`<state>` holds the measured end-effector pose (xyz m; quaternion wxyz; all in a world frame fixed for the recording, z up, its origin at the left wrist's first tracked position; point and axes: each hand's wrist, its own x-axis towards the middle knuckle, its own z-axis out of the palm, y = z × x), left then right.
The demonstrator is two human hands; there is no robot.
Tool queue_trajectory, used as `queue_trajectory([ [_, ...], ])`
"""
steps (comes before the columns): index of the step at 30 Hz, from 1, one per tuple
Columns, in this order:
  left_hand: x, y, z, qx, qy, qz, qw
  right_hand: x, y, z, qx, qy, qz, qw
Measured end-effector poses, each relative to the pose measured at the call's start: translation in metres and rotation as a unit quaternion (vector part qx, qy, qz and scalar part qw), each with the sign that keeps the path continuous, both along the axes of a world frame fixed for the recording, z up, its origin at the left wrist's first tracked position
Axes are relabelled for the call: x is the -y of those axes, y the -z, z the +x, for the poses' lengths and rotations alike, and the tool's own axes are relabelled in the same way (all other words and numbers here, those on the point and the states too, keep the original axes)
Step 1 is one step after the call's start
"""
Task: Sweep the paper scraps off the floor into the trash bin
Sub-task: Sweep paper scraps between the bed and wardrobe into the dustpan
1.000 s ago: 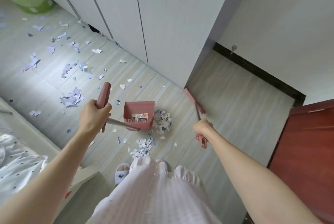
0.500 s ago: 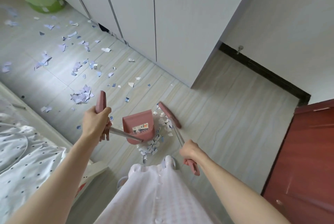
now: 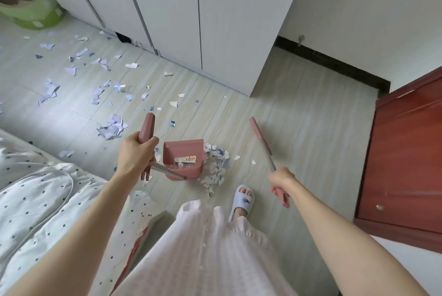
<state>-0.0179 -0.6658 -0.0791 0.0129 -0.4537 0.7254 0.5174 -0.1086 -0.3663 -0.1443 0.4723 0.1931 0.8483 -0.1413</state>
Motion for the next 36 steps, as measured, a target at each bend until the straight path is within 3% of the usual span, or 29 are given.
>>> queue_trajectory([
  [5,0.018,0.001,0.027,-0.007,0.008,-0.015,1.000,-0.003,0.024,0.046,0.046,0.081,-0.025,0.995],
  [12,0.021,-0.004,0.046,-0.019,-0.007,-0.039,0.999,0.042,0.031,0.107,0.102,0.094,-0.049,0.989],
  [21,0.003,-0.006,0.069,-0.033,-0.027,-0.070,0.997,0.053,-0.011,0.101,0.083,0.084,-0.124,0.985],
  [26,-0.010,-0.014,0.076,-0.039,-0.041,-0.079,0.995,0.030,-0.023,0.097,0.053,0.167,-0.148,0.973],
  [31,-0.014,-0.022,0.086,-0.049,-0.069,-0.096,0.992,0.021,-0.031,0.106,0.093,0.172,-0.140,0.971],
  [36,-0.006,-0.020,0.100,-0.065,-0.102,-0.091,0.989,0.020,-0.017,0.136,0.123,0.244,-0.167,0.947],
])
